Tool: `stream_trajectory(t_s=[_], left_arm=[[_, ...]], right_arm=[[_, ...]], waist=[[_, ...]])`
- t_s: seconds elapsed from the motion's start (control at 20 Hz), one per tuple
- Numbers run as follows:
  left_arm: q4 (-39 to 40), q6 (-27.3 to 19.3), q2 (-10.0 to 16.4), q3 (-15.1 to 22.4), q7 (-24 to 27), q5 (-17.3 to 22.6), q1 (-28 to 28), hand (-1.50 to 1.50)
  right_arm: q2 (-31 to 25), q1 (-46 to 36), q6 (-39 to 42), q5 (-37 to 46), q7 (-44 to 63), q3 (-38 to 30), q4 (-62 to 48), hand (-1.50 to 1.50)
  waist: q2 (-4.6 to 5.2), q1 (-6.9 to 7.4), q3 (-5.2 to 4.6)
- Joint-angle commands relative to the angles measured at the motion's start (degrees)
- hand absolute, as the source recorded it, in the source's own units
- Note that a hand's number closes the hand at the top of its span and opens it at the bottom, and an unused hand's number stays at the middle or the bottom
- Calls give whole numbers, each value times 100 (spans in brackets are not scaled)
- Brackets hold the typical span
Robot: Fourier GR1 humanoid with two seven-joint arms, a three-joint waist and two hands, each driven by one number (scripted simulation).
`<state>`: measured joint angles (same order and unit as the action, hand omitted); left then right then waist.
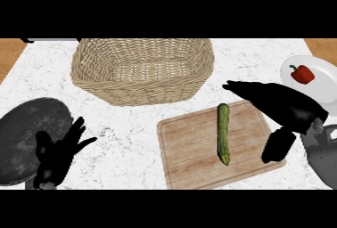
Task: Pick the squash from the cutting board and place it in the basket
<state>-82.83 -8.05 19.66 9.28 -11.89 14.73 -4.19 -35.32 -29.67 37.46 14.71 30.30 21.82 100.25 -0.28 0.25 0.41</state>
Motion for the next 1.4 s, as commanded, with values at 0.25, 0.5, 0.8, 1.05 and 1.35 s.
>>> stream_trajectory(t_s=[0.25,0.5,0.8,1.05,1.35], left_arm=[[277,51,-2,-47,-156,-154,-338,0],[396,43,-97,-87,-345,-233,-35,0],[626,-227,-605,243,-69,-635,-28,0],[483,44,-335,-36,-278,-491,-88,0],[-75,152,-180,-146,-553,-393,-381,0]], right_arm=[[388,558,-636,1143,-767,336,-416,-150],[553,582,-655,1352,-968,259,-606,-150],[1024,444,-989,1807,-1258,390,-1211,-150],[1120,438,-784,1978,-1283,361,-1222,-150],[967,441,-586,2304,-1456,353,-1705,-150]], waist=[[38,16,-37],[39,-13,-40],[49,-5,-41],[37,-15,-42],[33,12,-40]])
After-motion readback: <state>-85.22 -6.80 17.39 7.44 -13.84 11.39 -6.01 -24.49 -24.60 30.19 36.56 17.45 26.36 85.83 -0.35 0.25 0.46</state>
